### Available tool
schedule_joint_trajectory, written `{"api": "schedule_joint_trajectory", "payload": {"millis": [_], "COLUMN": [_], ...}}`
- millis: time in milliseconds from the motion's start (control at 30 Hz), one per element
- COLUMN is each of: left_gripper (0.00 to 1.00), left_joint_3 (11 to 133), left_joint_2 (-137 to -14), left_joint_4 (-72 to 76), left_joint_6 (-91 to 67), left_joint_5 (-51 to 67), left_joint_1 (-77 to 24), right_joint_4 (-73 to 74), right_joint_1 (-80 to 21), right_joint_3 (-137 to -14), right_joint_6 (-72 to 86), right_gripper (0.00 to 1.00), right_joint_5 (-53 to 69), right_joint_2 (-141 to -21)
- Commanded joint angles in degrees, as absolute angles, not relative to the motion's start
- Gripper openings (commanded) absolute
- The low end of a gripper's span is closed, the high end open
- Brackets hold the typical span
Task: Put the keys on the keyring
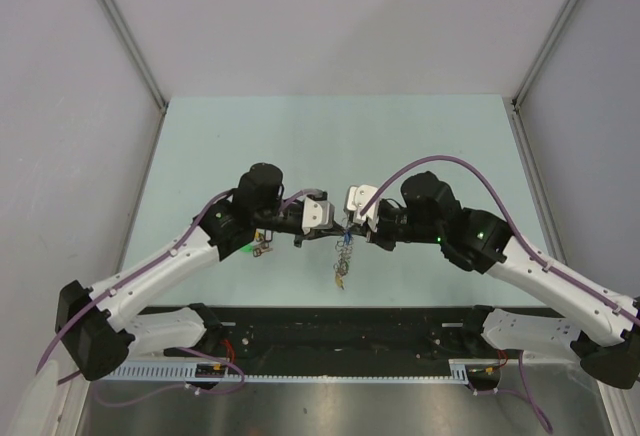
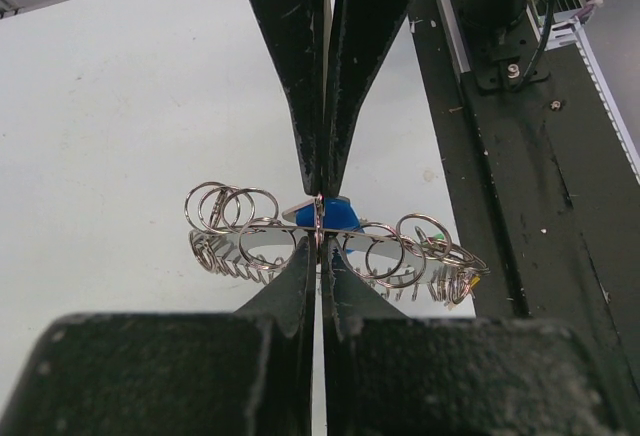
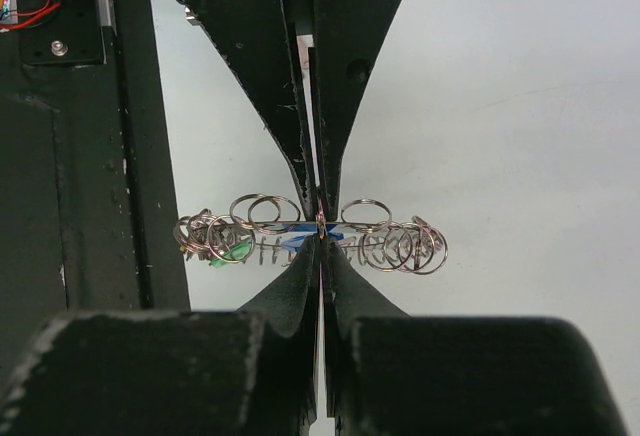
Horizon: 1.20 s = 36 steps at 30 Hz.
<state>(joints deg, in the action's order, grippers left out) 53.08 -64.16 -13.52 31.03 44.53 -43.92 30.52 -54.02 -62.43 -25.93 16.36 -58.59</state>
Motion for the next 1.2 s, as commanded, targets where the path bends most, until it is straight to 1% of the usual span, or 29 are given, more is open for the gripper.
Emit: {"api": "schedule_joint_trajectory", "payload": {"millis": [0,133,367,433,600,1000,1167], "left_gripper": [0.0,0.0,0.0,0.0,0.0,0.0,0.0], "left_joint_3": [56.2,55.7,54.5,54.3,54.0,53.8,53.8], "left_joint_2": [-64.4,-64.1,-63.9,-63.7,-63.4,-62.9,-62.8], "left_joint_4": [-12.7,-11.6,-8.7,-8.2,-7.7,-7.5,-7.2], "left_joint_6": [31.9,31.4,29.9,29.6,29.4,29.6,29.4], "left_joint_5": [46.1,45.5,45.7,45.9,45.8,47.1,47.5], "left_joint_1": [-45.4,-45.4,-45.4,-45.4,-45.4,-45.4,-45.4], "right_joint_4": [27.0,26.7,29.0,30.4,32.5,30.9,30.1], "right_joint_1": [-54.7,-54.7,-53.4,-52.9,-50.7,-48.6,-48.2], "right_joint_3": [-63.1,-63.1,-63.0,-63.0,-62.8,-61.6,-61.5], "right_joint_6": [-25.1,-24.9,-23.4,-23.0,-22.9,-23.7,-24.0], "right_gripper": [0.0,0.0,0.23,0.28,0.29,0.29,0.26], "right_joint_5": [17.1,16.4,15.6,16.2,18.0,22.2,23.4], "right_joint_2": [-59.0,-59.0,-55.7,-55.1,-54.1,-55.3,-56.2]}}
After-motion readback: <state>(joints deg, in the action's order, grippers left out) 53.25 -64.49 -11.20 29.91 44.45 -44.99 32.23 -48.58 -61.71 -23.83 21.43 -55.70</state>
